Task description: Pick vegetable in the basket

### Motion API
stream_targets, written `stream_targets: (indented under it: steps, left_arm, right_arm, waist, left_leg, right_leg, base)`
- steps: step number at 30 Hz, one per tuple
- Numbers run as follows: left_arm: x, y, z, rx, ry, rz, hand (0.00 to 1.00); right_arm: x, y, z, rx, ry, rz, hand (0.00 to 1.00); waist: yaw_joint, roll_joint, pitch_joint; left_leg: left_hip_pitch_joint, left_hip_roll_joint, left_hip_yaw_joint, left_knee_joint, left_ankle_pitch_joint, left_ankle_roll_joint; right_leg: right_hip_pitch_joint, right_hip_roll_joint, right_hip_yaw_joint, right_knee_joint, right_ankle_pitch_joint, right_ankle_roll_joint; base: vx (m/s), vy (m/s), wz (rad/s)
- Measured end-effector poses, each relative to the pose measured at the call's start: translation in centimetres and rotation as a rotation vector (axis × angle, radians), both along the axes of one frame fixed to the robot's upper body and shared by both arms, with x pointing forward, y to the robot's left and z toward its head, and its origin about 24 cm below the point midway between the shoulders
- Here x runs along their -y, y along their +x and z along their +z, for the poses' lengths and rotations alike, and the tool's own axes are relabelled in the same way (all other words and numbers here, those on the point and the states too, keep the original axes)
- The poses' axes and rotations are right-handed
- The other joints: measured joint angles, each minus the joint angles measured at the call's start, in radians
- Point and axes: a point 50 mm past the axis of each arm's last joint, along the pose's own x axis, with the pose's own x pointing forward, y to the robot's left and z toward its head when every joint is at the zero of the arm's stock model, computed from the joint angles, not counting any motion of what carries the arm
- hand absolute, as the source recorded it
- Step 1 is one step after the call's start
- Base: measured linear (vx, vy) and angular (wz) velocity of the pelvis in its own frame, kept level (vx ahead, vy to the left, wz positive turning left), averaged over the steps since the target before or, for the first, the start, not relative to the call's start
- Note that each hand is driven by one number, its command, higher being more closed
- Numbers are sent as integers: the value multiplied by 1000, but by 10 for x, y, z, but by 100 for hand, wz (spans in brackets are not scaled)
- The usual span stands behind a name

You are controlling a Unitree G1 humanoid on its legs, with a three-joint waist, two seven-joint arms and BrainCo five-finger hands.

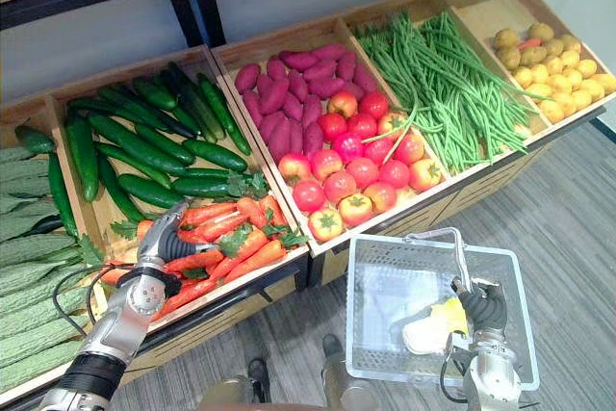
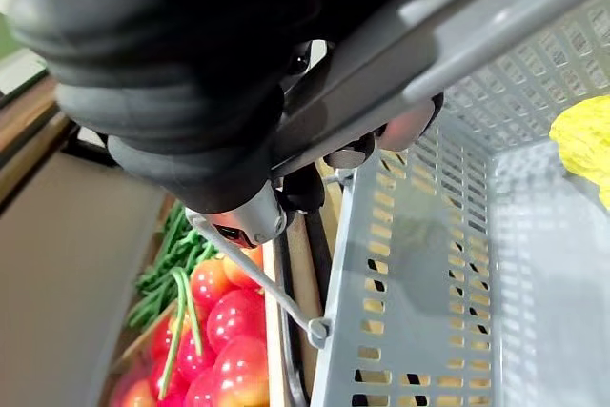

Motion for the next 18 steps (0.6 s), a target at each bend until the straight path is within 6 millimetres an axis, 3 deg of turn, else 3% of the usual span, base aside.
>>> stream_targets:
  steps: [6, 14, 15, 18]
  left_arm:
    - [20, -2, -16, -49, -3, -63, 0]
    - [21, 5, -23, -81, 146, -94, 0]
    - [20, 6, -23, -81, 170, -97, 100]
    - [20, 12, -21, -67, 213, -96, 100]
  right_arm:
    - [-4, 9, 12, 56, -17, 31, 100]
    - [-5, 11, 13, 61, -20, 40, 100]
    - [-5, 11, 13, 68, -22, 41, 100]
    - [-6, 12, 15, 80, -24, 45, 100]
  waist:
    - [1, 13, 56]
    - [2, 23, 65]
    - [3, 23, 65]
    - [3, 25, 73]
  left_leg:
    - [-2, 0, 12, 22, -8, 11]
    - [-8, 0, 23, 25, -9, 12]
    - [-9, 0, 23, 28, -8, 13]
    - [-17, 0, 24, 37, -9, 13]
  right_leg:
    - [-9, 1, 8, 16, 1, 3]
    - [-15, 1, 13, 18, 4, 8]
    - [-23, 1, 13, 21, 4, 9]
    - [-31, 2, 19, 31, 4, 10]
  base:
    - [-41, 3, -3]
    - [-18, 0, -2]
    - [0, 0, 0]
    - [0, 0, 0]
